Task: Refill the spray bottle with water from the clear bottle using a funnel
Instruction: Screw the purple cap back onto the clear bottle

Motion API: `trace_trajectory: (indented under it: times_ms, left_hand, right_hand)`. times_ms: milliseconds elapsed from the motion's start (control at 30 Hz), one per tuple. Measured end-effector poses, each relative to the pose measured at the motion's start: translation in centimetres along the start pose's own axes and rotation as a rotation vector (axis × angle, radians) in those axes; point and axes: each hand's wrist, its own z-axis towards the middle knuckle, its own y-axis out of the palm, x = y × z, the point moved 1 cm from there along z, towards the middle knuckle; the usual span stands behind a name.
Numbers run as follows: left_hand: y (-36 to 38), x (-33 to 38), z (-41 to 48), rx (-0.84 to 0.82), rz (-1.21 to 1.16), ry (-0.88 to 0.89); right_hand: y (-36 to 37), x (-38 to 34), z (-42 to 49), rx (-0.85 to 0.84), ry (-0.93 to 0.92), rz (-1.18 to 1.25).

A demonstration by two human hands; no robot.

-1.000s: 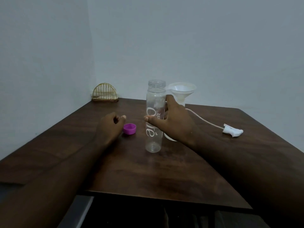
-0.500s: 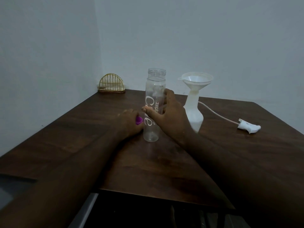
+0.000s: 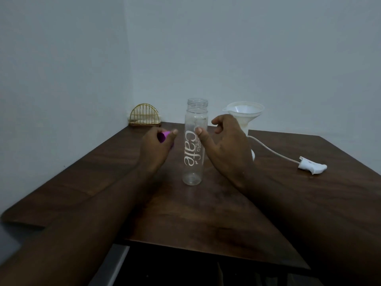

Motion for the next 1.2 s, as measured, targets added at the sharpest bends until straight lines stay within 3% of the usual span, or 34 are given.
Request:
trace_trajectory:
  times_ms: [100,167,267,400,600,767,1000,1100,1200]
  left_hand:
    - [-2.0,3.9,1.8,0.2,-0.207,-0.037]
    - [-3.4,7.2,2.8,0.241,-0.412,-0.033]
    - [-4.6,11.7,3.0,0.142,-0.728,0.003]
    - [-4.1,15.7,1.5,-0.027,-0.849,0.086]
    - [-3.5,16.0,0.9,-0.062,-0.762,0.006]
    - [-3.6,14.1,0.4,0.05,-0.539,0.144]
    - [0.1,7.0,-1.8,-0.289,-0.304,0.163]
    - [1.3,6.1,-2.2,-0.289,-0.191,0.168]
    - [1.8,6.0,-2.2,-0.285,-0.232,0.17]
  right_hand:
    - [-0.5,-1.8,1.3,0.054,-0.105,0.073]
    - [-0.8,-3.1,2.3,0.07,-0.163,0.122]
    - [-1.5,-5.0,4.2,0.088,-0.213,0.177]
    - [-2.5,-6.8,6.5,0.042,-0.247,0.216]
    - [-3.0,-6.7,8.5,-0.132,-0.256,0.205]
    - [-3.3,-5.7,8.0,-0.218,-0.222,0.13]
    - [-3.0,-4.6,7.8,-0.345,-0.188,-0.017]
    - [-2.8,-4.6,8.1,-0.383,-0.178,-0.026]
    - [-2.7,-4.5,8.3,-0.486,-0.184,-0.082]
